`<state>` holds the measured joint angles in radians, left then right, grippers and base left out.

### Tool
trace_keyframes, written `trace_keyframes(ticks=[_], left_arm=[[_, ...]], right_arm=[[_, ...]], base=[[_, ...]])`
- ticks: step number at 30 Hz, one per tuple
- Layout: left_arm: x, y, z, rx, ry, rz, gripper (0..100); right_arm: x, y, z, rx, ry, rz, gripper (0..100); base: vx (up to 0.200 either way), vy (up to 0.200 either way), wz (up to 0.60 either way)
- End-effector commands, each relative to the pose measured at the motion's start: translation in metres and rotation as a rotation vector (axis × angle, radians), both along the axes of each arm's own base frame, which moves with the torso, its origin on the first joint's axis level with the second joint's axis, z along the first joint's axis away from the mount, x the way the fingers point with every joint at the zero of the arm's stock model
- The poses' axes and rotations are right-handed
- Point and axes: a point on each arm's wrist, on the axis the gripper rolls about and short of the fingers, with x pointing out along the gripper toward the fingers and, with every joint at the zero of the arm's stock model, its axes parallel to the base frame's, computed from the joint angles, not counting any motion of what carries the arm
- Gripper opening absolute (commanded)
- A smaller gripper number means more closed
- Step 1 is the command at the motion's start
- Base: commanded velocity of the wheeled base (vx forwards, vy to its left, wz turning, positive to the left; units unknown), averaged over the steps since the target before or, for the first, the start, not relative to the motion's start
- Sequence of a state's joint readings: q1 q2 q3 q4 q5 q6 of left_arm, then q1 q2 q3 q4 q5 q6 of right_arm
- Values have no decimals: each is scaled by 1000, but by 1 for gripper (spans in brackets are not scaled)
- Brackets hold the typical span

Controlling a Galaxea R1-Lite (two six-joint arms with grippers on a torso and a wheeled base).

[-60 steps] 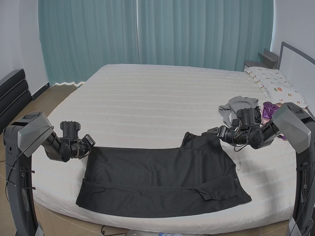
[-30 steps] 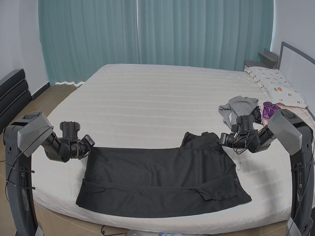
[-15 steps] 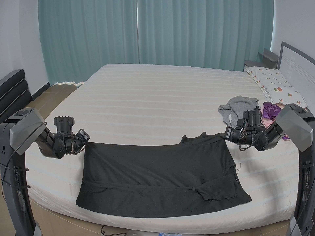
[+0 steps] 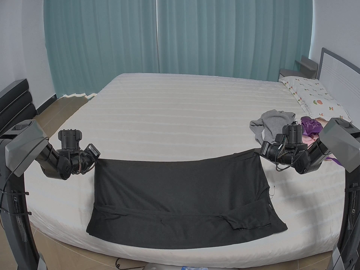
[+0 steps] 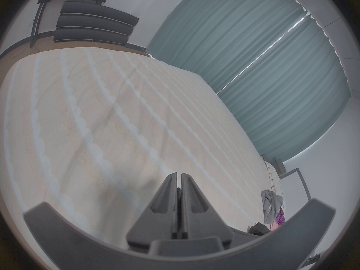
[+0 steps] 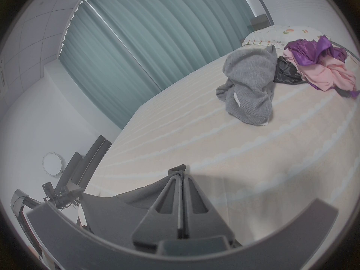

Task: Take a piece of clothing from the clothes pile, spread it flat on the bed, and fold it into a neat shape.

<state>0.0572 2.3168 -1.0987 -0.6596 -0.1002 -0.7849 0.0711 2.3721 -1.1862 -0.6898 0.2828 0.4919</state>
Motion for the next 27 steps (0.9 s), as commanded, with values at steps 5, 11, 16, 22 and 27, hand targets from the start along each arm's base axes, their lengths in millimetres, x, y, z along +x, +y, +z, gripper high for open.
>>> trace_keyframes(ticks=[5,11,16,22,27], left_arm=[[-3,0,8,-2,-38,6,0],[-3,0,10,-6,-44,9,0],[-3,0,8,-6,-38,8,0],[-11,-1,9,0,-18,3,0],[-26,-4,25,-5,-32,-9,0]], right_arm=[[-3,-2,3,7,-1,-6,0],[-5,-2,6,19,-15,-14,0],[-8,1,3,30,-2,-14,0],[-17,-1,3,27,19,-6,0],[-29,-3,9,41,39,12,0]], base=[[0,0,0],[0,0,0],[0,0,0],[0,0,0],[0,0,0]])
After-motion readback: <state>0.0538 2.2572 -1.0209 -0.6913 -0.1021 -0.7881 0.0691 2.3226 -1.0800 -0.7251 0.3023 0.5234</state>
